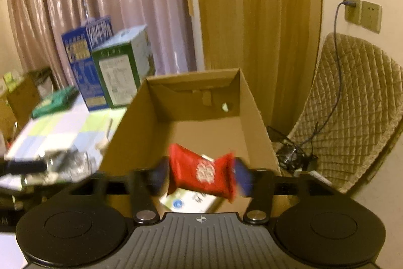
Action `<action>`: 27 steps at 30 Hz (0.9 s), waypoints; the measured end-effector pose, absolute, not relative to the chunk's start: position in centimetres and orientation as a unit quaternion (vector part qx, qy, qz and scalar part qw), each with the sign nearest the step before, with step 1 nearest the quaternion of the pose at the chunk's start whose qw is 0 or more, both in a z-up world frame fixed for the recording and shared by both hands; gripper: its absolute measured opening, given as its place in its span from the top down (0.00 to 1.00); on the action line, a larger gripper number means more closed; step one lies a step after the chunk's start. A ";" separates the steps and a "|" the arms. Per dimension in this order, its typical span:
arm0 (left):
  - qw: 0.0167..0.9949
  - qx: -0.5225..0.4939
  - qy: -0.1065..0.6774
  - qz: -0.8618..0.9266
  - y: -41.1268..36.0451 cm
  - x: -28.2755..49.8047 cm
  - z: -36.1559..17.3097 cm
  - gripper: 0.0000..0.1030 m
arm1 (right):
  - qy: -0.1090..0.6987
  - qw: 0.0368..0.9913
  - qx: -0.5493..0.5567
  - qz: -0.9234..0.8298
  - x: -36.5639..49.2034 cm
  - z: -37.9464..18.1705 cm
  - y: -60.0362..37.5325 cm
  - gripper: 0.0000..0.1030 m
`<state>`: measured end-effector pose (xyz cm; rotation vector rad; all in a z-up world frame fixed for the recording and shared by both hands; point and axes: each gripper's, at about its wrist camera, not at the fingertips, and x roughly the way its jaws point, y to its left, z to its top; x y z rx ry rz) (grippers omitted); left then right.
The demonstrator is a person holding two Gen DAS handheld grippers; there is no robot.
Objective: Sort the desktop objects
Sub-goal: 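Drop the white box into the cardboard box with the left tool while the right tool drops the red packet, then move both tools back over the table toward the remaining items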
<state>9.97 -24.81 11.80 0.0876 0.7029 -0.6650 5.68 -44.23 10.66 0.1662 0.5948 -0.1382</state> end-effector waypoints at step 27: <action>0.912 0.054 0.358 -0.191 -5.1 3.3 9.6 0.20 | 0.256 0.961 0.097 0.033 -2.1 15.1 -32.0 0.22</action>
